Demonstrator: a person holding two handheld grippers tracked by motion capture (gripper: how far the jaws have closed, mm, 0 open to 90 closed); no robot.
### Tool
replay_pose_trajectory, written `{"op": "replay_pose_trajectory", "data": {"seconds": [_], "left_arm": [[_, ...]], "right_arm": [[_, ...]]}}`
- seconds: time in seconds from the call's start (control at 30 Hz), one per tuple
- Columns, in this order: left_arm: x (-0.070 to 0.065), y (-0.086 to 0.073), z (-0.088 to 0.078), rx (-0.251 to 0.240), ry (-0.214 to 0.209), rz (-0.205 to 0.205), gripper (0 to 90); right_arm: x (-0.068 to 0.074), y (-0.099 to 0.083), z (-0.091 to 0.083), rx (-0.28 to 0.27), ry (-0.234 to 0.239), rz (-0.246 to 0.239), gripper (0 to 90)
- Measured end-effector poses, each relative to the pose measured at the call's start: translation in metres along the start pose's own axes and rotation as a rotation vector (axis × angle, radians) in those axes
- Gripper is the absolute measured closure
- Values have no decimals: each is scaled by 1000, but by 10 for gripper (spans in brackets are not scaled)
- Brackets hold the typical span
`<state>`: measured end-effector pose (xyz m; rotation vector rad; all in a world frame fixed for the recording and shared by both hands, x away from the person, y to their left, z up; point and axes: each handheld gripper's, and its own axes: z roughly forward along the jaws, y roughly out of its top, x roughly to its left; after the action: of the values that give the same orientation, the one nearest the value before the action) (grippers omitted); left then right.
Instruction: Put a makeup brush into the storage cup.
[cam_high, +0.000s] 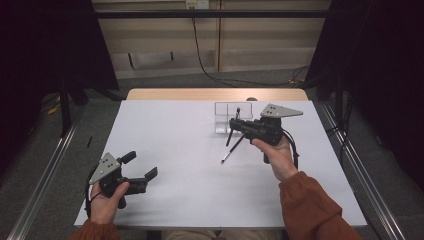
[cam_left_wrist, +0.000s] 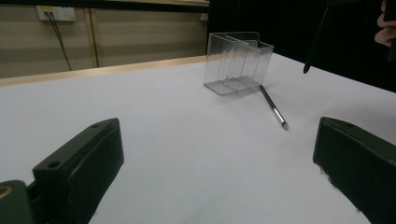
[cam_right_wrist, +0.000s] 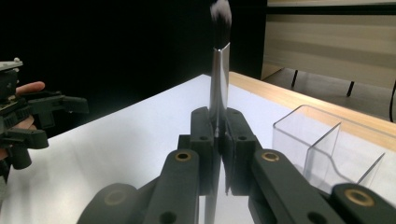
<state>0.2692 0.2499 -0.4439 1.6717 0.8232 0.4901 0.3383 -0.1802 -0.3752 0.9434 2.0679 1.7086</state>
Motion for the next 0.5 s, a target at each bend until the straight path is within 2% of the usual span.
{"op": "replay_pose_trajectory", "data": {"seconds": [0.03, 0.1, 0.27, 0.5], "left_arm": [[0, 0, 0, 2, 0, 10, 21], [0, 0, 1, -3, -5, -10, 22], [0, 0, 1, 2, 2, -18, 22], [-1, 0, 0, 11, -8, -11, 22]], "right_arm": [[-1, 2, 0, -2, -3, -2, 839], [-3, 5, 2, -3, -6, 0, 839], [-9, 12, 7, -3, -20, 0, 839], [-16, 25, 17, 0, -36, -17, 840]]}}
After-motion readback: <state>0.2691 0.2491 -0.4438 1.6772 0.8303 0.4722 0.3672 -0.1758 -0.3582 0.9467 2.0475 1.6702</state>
